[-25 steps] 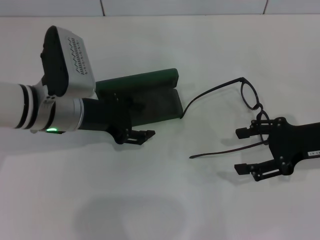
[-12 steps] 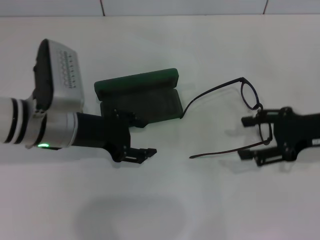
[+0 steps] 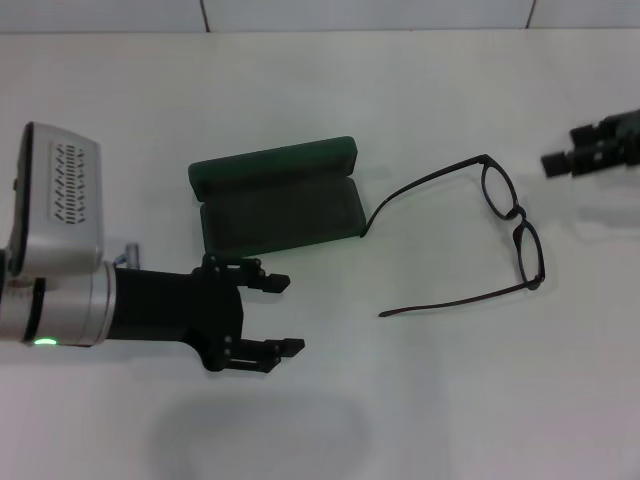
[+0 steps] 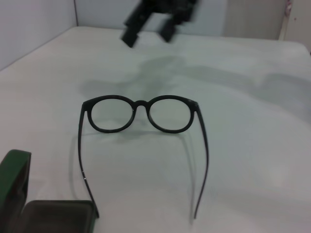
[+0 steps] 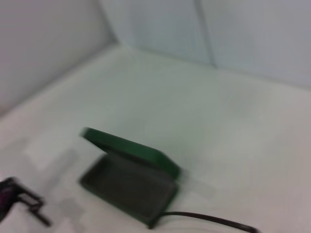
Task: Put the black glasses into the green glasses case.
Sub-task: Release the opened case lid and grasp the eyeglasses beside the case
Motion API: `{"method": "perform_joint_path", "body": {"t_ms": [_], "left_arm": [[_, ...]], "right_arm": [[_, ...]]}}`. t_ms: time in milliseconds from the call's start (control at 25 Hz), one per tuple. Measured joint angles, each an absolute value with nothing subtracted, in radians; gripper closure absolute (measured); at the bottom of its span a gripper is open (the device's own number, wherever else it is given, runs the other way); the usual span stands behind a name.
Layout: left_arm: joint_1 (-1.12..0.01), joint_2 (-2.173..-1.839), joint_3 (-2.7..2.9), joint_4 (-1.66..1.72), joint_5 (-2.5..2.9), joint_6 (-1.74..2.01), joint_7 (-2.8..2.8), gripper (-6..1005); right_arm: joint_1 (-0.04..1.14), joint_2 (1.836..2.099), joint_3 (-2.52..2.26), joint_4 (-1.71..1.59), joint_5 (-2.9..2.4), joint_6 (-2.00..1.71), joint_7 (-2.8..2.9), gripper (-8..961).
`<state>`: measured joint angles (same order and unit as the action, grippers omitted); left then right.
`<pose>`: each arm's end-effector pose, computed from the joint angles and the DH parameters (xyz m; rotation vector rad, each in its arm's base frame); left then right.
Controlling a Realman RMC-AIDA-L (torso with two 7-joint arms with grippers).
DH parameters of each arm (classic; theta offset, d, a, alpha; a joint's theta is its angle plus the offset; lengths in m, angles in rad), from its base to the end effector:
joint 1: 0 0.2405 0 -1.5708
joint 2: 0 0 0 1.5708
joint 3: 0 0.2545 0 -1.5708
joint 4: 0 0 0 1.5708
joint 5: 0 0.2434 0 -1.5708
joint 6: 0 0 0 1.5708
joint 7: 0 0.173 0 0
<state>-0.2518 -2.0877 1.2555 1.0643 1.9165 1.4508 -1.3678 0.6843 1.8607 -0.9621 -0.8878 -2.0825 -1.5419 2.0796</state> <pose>-0.2611 0.3179 -0.0526 -2.9385 -0.2211 -0.3143 0.2177 0.4363 0.0619 -2.7214 0.9426 0.2293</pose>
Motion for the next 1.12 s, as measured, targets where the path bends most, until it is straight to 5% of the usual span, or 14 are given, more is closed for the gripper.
{"method": "perform_joint_path", "body": {"t_ms": [160,320,600,1120], "left_arm": [[-0.252,-2.085,1.245,1.058,1.920,1.459,-1.356,270],[-0.253,-2.082,1.244,1.057,1.925,1.464,-1.353,269],[-0.241,-2.078,1.226,1.054,1.959,1.469,-1.315,268],[-0.233,-2.083,1.197,1.043,1.966,1.478,-1.265,266]], "right_arm": [[0.800,1.838,-0.966,-0.878,-2.252,-1.544,2.308,102],[0.924,1.847,-0.971,-0.811,-2.443,-1.547,2.506,103],[1.127,1.907,-0.974,-0.605,-2.739,-1.492,2.682,108],[1.152,1.985,-0.988,-0.598,-2.787,-1.463,2.722,111]]}}
